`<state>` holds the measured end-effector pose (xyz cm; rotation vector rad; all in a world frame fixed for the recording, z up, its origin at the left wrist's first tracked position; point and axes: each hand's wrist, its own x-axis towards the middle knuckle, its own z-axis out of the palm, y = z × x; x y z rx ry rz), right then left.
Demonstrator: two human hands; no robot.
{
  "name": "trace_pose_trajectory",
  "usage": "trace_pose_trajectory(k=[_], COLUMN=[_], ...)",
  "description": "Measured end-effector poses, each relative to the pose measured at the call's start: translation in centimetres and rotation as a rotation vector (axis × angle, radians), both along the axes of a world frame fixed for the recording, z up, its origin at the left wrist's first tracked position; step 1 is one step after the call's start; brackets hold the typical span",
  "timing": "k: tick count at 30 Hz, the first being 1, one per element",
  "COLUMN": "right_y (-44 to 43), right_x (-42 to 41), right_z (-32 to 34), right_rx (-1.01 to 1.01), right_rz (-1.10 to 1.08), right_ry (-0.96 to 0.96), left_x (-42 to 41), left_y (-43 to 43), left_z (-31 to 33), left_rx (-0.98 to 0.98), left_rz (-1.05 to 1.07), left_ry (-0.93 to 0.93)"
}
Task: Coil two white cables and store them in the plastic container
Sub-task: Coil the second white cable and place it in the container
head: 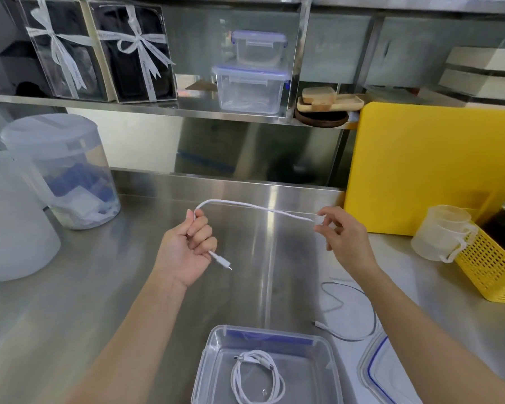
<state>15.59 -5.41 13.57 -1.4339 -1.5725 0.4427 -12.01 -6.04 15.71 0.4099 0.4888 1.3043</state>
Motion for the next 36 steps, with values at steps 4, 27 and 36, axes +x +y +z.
trace_pose_trajectory(k=[4, 27, 36], right_y=[-0.4, -1.2, -2.3], right_x=[-1.0, -4.7, -2.1], right_z=[0.0, 4.8, 2.0], right_rx=[-0.025, -0.130, -0.265], right_rz=[0.070, 0.267, 0.304], right_ry=[-0.597, 0.031, 0.166], left_x=[0.6, 2.8, 1.5], left_y=[0.4, -2.6, -1.9], left_z=[-0.1, 0.2, 1.6], left_rx=[0.007, 0.142, 0.160], left_rz=[0.107, -0.444, -0.305], left_ry=[0.091, 0.289, 0.041])
